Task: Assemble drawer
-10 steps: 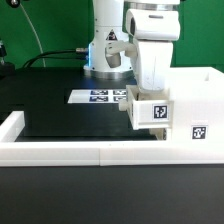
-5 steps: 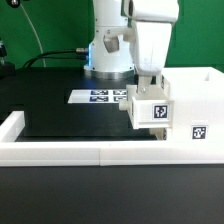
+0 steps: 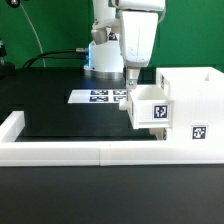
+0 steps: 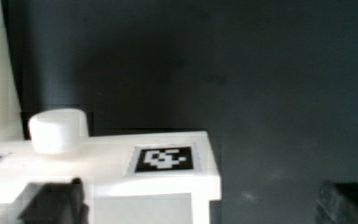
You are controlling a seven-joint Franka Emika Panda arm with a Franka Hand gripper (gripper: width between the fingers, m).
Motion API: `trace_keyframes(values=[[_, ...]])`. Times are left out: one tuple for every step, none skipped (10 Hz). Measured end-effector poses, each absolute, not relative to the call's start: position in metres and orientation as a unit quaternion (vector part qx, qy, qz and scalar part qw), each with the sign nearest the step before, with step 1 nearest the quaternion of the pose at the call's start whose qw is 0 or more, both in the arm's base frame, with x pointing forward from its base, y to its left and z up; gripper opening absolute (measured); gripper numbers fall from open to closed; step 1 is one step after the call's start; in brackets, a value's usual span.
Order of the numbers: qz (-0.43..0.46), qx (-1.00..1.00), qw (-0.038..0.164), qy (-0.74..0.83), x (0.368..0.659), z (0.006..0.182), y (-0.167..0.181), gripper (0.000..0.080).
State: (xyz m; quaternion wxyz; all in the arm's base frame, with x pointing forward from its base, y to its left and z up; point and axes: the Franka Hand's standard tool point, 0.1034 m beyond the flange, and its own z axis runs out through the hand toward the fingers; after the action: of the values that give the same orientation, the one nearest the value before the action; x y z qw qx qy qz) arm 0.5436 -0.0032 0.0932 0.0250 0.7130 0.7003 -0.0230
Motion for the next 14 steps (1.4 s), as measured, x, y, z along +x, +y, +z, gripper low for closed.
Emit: trace_keyframes(values=[[-0.008, 0.693, 0.005, 0.721, 0.545, 0.086, -0.015, 0.0649], [0.009, 0.699, -0.012, 0.715, 0.549, 0.083, -0.031, 0.0649], [0.02, 0.698, -0.024, 0.716, 0.551, 0.083, -0.042, 0.0649], [0.032, 0.699, -0.037, 0.713, 0.549, 0.082, -0.051, 0.0649], [0.041, 0.702, -0.05, 0.71, 0.546, 0.078, -0.057, 0.0649], [0.041, 0.705, -0.055, 0.706, 0.543, 0.074, -0.059, 0.0649], [0.039, 0.705, -0.057, 0.706, 0.542, 0.071, -0.057, 0.0649], [0.037, 0.704, -0.061, 0.706, 0.54, 0.066, -0.055, 0.0649], [0.038, 0.705, -0.065, 0.705, 0.538, 0.057, -0.05, 0.0649], [0.039, 0.707, -0.068, 0.703, 0.538, 0.05, -0.039, 0.0649], [0.041, 0.71, -0.071, 0.7, 0.536, 0.043, -0.031, 0.0649], [0.041, 0.713, -0.073, 0.696, 0.537, 0.043, -0.027, 0.0649], [0.041, 0.721, -0.074, 0.688, 0.538, 0.044, -0.022, 0.0649], [0.039, 0.73, -0.076, 0.678, 0.538, 0.044, -0.016, 0.0649]])
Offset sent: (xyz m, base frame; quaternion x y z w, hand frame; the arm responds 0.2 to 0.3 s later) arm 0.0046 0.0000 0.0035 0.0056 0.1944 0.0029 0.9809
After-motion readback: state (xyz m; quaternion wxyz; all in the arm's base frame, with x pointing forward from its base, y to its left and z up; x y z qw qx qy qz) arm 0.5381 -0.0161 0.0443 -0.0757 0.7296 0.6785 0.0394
